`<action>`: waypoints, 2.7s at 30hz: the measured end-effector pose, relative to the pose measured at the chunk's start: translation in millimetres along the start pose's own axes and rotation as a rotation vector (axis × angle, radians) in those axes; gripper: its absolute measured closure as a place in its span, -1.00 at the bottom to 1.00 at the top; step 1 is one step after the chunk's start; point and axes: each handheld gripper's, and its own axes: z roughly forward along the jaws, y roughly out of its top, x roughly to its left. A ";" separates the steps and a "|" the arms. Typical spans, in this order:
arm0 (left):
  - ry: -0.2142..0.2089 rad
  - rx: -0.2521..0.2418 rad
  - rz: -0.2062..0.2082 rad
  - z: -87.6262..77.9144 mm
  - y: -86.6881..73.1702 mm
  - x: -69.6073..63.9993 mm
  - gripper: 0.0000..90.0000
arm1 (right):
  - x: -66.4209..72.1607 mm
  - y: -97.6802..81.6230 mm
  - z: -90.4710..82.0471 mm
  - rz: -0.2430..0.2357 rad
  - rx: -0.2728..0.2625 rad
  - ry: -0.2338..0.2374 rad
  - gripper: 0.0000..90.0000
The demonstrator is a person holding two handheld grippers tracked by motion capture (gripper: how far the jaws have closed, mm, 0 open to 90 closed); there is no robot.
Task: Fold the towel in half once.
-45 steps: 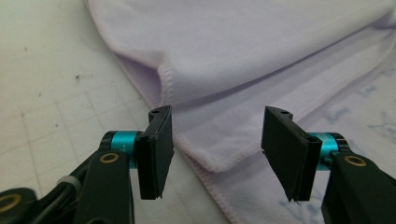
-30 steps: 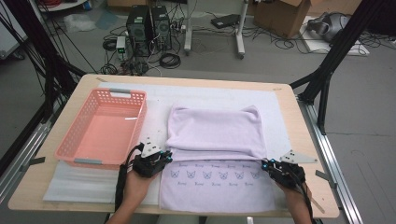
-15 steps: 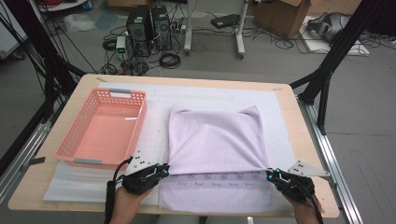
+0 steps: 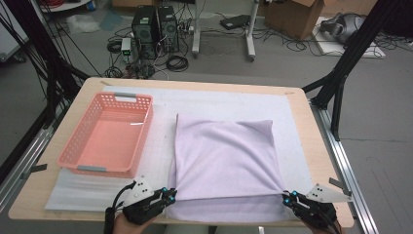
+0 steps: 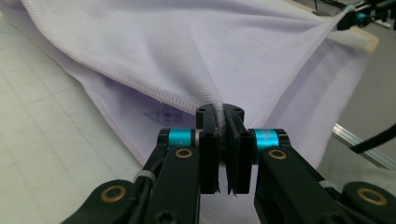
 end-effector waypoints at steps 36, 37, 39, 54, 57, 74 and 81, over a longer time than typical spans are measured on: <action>0.175 0.156 0.033 87.9 39.8 45.1 0.90 | -3.6 39.7 63.6 -0.003 0.058 -0.008 0.92; 0.158 0.144 0.020 84.1 40.5 45.2 0.90 | -2.7 39.7 59.6 0.001 0.053 -0.008 0.92; 0.131 0.107 -0.008 75.5 41.7 45.7 0.89 | -0.9 39.6 52.1 -0.009 0.037 -0.001 0.92; -0.034 0.093 -0.043 26.1 31.6 34.8 0.89 | 22.6 31.1 5.3 -0.002 0.072 0.089 0.92; -0.032 0.085 -0.041 25.3 32.9 34.6 0.72 | 24.0 30.0 2.1 -0.007 0.071 0.094 0.73; 0.157 0.102 -0.102 88.6 53.5 81.0 0.00 | -14.0 64.3 95.8 0.048 0.064 -0.036 0.30; 0.103 0.165 -0.014 103.9 49.3 70.2 0.38 | -11.9 66.5 106.1 0.012 0.074 -0.051 0.89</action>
